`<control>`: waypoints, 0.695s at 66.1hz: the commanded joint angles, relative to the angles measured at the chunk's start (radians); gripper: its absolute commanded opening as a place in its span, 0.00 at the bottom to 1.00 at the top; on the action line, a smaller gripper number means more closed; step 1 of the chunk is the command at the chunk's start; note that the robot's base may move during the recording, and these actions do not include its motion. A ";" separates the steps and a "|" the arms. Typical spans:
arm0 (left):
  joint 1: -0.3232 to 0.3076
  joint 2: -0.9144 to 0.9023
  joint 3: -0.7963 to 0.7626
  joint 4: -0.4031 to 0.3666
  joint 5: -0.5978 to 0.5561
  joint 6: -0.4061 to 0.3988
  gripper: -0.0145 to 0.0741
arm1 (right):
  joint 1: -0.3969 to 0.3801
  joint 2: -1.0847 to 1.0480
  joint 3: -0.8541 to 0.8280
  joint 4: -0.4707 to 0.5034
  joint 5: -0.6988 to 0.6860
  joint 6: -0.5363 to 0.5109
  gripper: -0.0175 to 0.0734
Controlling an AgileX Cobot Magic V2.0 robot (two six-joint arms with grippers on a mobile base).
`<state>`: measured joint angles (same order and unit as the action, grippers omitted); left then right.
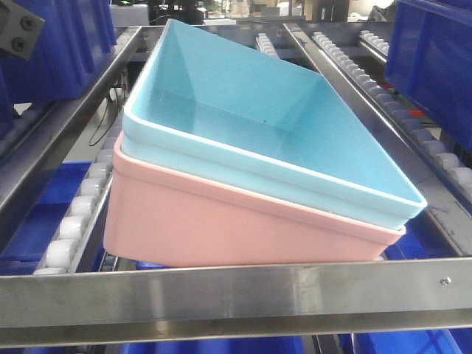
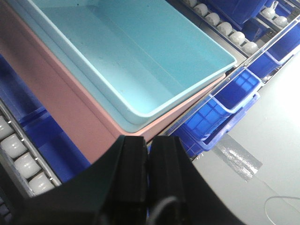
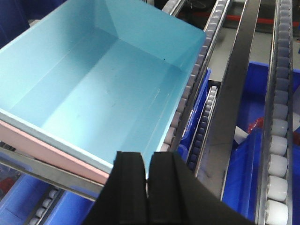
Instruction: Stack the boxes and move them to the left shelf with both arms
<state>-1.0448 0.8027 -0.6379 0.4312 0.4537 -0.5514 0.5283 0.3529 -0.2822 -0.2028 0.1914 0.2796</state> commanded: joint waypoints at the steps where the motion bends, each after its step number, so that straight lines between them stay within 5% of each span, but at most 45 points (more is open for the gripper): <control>1: -0.009 -0.008 -0.025 0.017 -0.072 -0.010 0.15 | 0.002 0.002 -0.028 -0.019 -0.097 -0.013 0.25; 31: -0.009 0.049 -0.025 0.016 -0.065 -0.010 0.15 | 0.002 0.002 -0.028 -0.019 -0.092 -0.013 0.25; 36: -0.009 0.049 -0.025 -0.060 -0.082 -0.001 0.15 | 0.002 0.002 -0.028 -0.019 -0.092 -0.013 0.25; 38: -0.006 0.046 -0.025 -0.104 -0.082 0.039 0.15 | 0.002 0.002 -0.028 -0.019 -0.092 -0.013 0.25; 46: 0.015 -0.027 0.002 -0.442 -0.088 0.447 0.15 | 0.002 0.002 -0.028 -0.019 -0.092 -0.013 0.25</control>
<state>-1.0406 0.8243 -0.6257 0.1668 0.4458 -0.2984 0.5283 0.3514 -0.2822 -0.2049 0.1867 0.2796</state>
